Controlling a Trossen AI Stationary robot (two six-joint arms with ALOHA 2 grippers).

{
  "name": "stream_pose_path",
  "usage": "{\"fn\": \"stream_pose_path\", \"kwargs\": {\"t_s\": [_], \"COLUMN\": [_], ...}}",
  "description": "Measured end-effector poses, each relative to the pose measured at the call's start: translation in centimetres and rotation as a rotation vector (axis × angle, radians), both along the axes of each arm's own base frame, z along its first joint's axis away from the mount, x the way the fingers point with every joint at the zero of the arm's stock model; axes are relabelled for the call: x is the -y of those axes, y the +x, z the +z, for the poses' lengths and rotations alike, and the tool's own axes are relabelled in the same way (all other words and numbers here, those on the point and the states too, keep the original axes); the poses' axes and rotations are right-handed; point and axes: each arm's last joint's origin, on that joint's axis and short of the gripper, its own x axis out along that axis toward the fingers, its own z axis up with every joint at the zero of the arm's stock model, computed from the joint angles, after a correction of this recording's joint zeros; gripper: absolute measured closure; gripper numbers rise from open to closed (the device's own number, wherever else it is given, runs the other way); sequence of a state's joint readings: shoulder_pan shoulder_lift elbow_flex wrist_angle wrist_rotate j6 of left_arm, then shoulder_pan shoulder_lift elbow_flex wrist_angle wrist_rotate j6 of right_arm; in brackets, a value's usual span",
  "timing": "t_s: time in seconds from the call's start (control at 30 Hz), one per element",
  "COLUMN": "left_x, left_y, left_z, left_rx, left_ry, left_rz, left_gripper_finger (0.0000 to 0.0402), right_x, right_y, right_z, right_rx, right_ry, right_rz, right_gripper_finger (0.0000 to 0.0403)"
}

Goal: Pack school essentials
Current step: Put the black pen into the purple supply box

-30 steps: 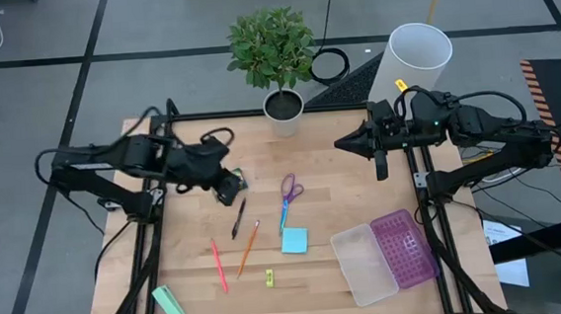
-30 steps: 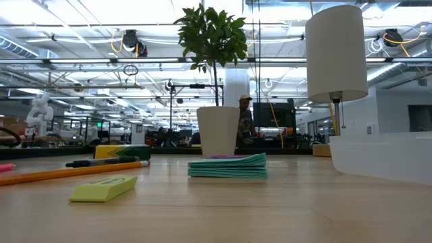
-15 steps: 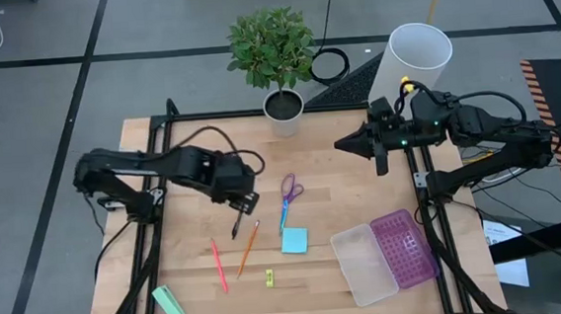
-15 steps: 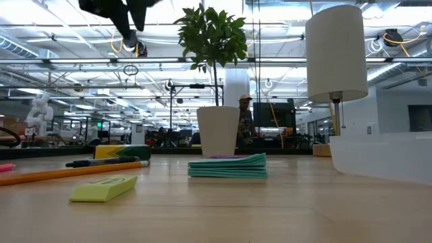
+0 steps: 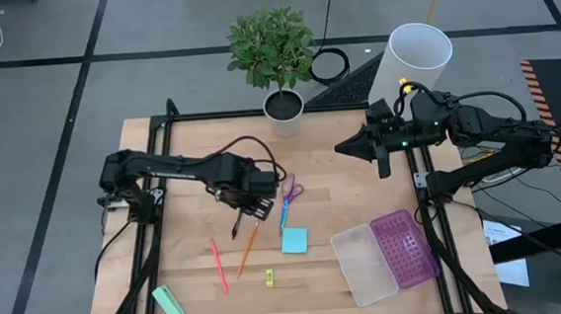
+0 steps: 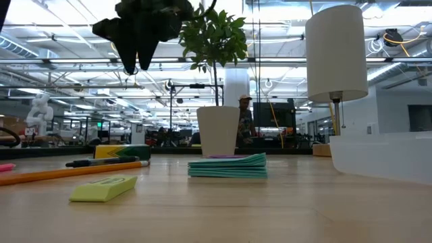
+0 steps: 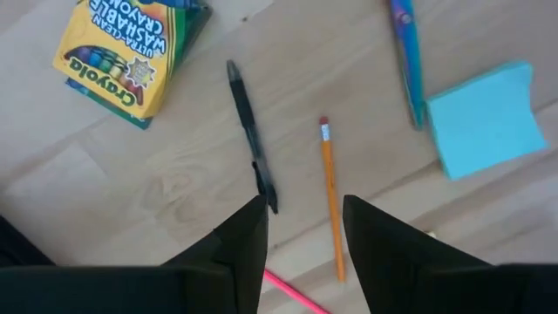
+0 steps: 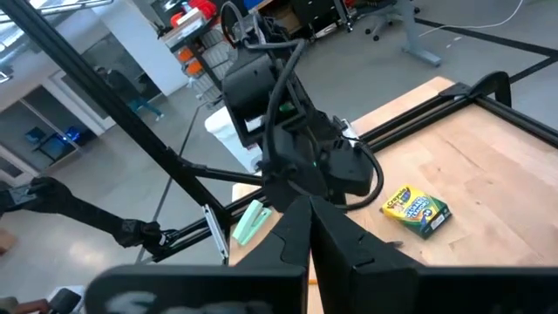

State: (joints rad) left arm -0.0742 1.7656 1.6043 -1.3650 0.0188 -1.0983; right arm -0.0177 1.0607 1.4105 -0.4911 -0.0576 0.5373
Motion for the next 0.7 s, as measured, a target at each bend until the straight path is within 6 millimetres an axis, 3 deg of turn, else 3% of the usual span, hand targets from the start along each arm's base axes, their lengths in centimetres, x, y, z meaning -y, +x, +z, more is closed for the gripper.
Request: {"fn": "stream_pose_path", "kwargs": {"t_s": [0.23, 0.7], "left_x": [-0.2, 0.2], "left_y": [-1.0, -1.7], "left_z": [-3.7, -9.5], "left_rx": [-0.084, -0.024], "left_ry": [-0.020, -0.054], "left_rz": [0.029, 0.078], "left_gripper_finger": [0.0247, 0.0247], "right_x": [0.0, 0.0], "right_y": [0.0, 0.0], "right_z": [0.0, -0.2], "right_rx": [-0.005, -0.015], "right_ry": [-0.002, -0.036], "right_rz": [0.000, 0.008], "right_gripper_finger": [0.0403, 0.0403]}}
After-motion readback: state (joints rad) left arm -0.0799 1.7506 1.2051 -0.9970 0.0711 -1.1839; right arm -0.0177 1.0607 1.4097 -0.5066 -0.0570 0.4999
